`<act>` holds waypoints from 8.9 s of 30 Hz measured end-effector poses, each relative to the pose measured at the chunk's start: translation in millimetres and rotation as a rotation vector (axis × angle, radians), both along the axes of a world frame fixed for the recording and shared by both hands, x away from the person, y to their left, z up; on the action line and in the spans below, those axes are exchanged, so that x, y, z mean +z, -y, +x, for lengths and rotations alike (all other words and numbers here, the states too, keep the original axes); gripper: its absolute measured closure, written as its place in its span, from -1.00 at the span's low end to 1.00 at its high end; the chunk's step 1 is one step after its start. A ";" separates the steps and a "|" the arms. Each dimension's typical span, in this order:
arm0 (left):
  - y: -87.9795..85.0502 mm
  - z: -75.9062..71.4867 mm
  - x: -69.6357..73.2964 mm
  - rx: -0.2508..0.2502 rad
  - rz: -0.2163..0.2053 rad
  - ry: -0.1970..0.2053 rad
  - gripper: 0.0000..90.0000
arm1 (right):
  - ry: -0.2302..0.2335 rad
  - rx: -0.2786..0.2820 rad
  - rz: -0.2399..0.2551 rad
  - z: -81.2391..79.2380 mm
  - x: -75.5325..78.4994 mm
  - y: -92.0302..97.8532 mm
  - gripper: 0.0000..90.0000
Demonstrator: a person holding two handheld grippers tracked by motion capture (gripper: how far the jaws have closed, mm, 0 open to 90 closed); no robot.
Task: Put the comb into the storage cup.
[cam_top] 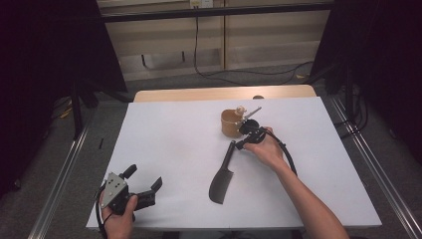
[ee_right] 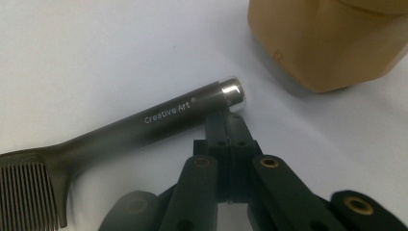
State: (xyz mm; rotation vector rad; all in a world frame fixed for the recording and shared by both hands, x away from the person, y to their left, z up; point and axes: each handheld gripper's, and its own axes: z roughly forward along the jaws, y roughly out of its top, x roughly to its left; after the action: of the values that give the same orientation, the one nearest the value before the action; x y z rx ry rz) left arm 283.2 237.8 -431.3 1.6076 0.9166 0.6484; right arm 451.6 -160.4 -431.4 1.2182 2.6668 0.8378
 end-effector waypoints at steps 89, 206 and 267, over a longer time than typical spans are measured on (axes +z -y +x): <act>-4.4 0.4 -0.3 0.000 0.003 0.001 -0.95 | -0.001 0.085 0.004 25.3 -7.0 -67.2 1.00; -1.1 2.5 -1.1 -0.038 0.022 -0.017 -0.94 | -0.203 0.023 -0.141 -30.4 8.7 -72.3 0.31; -1.4 4.3 -2.2 -0.034 0.019 -0.022 -0.94 | -0.033 0.005 -0.016 -36.7 46.8 -35.0 0.62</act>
State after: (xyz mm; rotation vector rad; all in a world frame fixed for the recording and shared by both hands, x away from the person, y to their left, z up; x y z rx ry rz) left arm 287.5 239.2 -433.5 1.6467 0.9003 0.6184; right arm 414.9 -125.4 -384.6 1.2328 2.6982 0.8024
